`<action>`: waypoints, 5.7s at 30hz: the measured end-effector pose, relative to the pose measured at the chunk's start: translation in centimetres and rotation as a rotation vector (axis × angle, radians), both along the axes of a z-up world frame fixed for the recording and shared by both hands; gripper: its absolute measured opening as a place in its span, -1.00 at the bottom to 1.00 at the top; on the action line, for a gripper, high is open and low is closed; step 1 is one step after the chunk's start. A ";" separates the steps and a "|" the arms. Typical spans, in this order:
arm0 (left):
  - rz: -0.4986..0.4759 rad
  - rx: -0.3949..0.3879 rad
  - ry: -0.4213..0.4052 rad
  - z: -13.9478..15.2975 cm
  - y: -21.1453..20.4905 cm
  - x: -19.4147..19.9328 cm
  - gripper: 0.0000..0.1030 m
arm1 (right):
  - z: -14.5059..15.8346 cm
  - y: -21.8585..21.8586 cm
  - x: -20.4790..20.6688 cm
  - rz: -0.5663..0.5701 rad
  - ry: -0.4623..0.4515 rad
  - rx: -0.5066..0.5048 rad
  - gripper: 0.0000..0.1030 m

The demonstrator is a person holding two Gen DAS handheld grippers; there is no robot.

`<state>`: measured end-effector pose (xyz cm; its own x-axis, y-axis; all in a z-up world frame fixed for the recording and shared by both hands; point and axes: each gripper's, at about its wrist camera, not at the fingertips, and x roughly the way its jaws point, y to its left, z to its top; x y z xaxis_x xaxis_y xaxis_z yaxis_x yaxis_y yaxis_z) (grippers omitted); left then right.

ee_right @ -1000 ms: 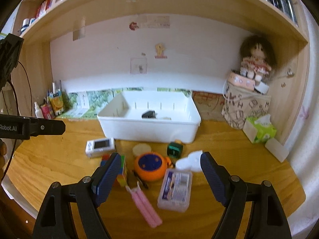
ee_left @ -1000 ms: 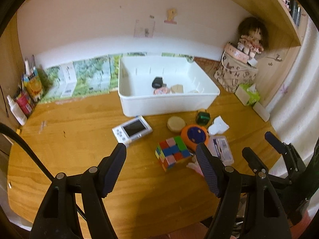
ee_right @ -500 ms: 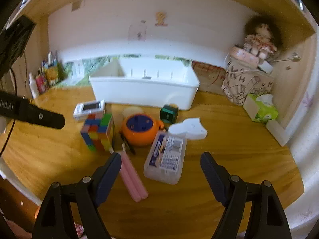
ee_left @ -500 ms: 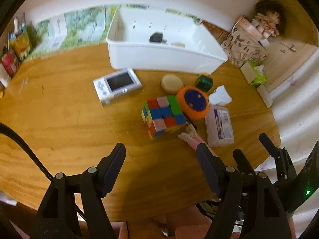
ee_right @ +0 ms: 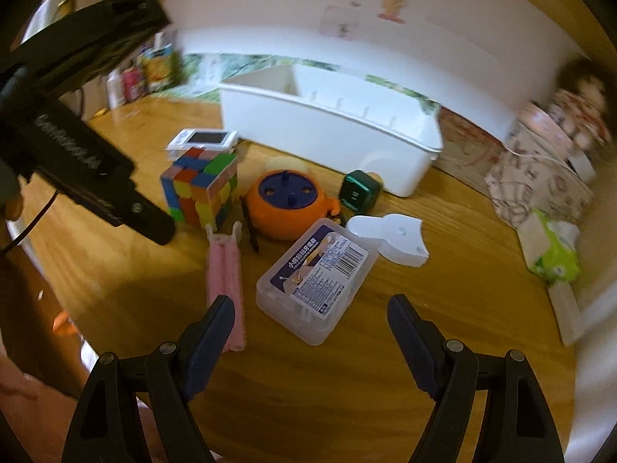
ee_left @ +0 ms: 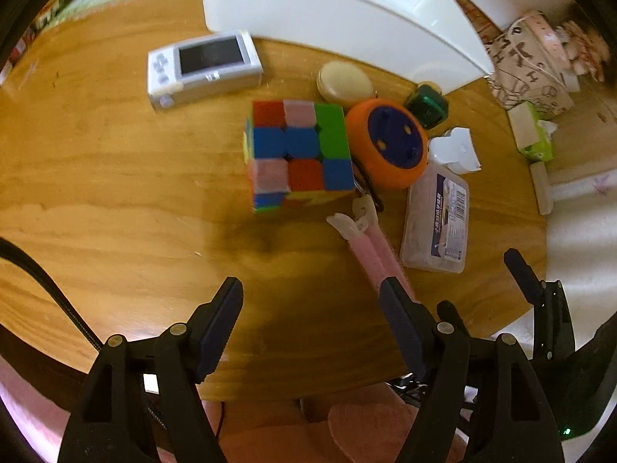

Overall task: Organize rigid objects
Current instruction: 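Grasp the pink sticks with the left tool while the right tool grasps the clear toothbrush box, then carry the pink sticks and clear box over the white bin with both tools, then open both tools to drop the pink sticks and clear box into the bin, then withdraw both tools and move toward the Rubik's cube and orange cable reel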

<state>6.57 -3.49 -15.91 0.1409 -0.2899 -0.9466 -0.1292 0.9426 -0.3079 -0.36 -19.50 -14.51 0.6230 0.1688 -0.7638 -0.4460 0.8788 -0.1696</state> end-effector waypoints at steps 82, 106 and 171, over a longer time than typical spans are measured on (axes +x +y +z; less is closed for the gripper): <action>0.398 -0.040 -0.050 3.9 -0.4 -1.2 -0.44 | 0.1 -1.1 7.0 0.496 0.118 0.121 0.79; 0.279 0.066 -0.300 12.1 0.7 3.1 -0.44 | 6.9 -0.6 10.0 0.324 -0.092 0.206 0.79; 0.057 0.158 -0.596 13.5 3.0 16.3 0.35 | 6.9 0.7 20.6 -0.114 -0.088 0.314 0.88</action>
<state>22.87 -0.51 -2.37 0.6700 -0.1289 -0.7311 -0.0295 0.9794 -0.1998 20.26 -18.82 -7.64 0.7123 0.3125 -0.6284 -0.3374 0.9376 0.0837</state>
